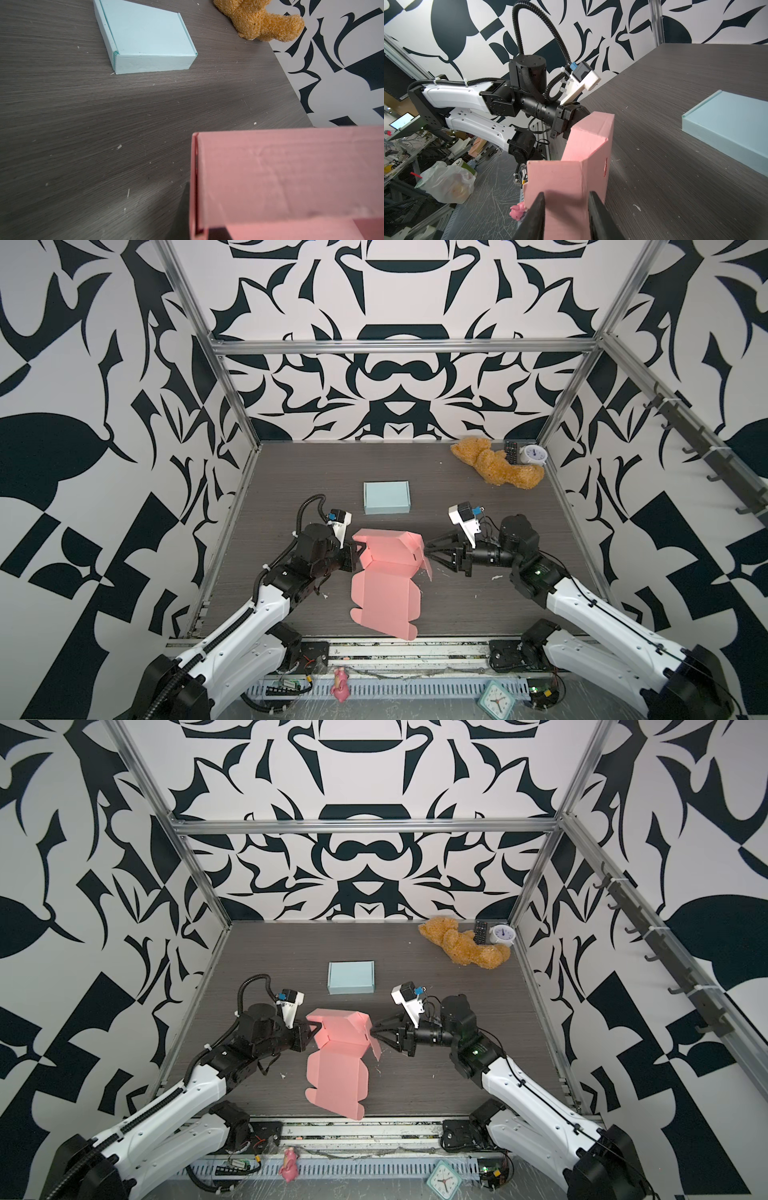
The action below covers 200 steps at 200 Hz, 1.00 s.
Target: Fold the paper box
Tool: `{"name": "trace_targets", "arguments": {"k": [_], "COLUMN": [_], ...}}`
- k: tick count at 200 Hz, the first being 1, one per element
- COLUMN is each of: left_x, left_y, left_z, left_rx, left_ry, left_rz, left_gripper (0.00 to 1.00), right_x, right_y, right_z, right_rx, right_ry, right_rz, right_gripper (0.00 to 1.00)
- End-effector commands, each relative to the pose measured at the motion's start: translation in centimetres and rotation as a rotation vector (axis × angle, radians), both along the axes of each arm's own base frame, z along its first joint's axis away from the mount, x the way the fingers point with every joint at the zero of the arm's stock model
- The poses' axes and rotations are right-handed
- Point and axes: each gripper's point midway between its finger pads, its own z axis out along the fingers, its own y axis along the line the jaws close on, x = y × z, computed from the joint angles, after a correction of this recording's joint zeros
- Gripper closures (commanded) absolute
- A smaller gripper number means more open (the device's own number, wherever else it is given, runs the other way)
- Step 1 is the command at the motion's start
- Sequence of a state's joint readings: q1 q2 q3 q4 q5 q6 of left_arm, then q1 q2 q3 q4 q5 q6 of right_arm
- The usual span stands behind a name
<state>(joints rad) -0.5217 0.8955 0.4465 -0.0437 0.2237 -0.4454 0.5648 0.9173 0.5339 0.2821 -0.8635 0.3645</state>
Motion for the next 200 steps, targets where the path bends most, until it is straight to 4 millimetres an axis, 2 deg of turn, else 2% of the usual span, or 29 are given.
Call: {"name": "trace_targets", "arguments": {"k": [1,67,96,169,200], "left_x": [0.2,0.3,0.5,1.1,1.3], "left_y": [-0.5,-0.6,-0.7,-0.5,-0.1], "left_z": [1.2,1.3,1.0,0.1,-0.1], "left_rx": [-0.024,-0.032,-0.033,-0.021,-0.006], "left_ry": [-0.014,-0.015,-0.007,0.024,0.027], "left_rz": [-0.018,-0.018,-0.012,0.020,0.045], "left_gripper": [0.98,0.98,0.98,0.98,0.98], "right_x": [0.4,0.8,0.7,0.5,1.1], "right_y": [0.4,0.5,0.5,2.2,2.5], "right_z": [0.9,0.9,0.9,-0.2,-0.9], "right_rx": [0.014,0.014,0.003,-0.121,-0.182], "right_ry": [-0.012,-0.003,-0.001,-0.034,-0.042], "right_rz": [0.016,-0.003,-0.013,-0.052,-0.102], "right_gripper": [0.65,0.66,0.69,0.70,0.70]}}
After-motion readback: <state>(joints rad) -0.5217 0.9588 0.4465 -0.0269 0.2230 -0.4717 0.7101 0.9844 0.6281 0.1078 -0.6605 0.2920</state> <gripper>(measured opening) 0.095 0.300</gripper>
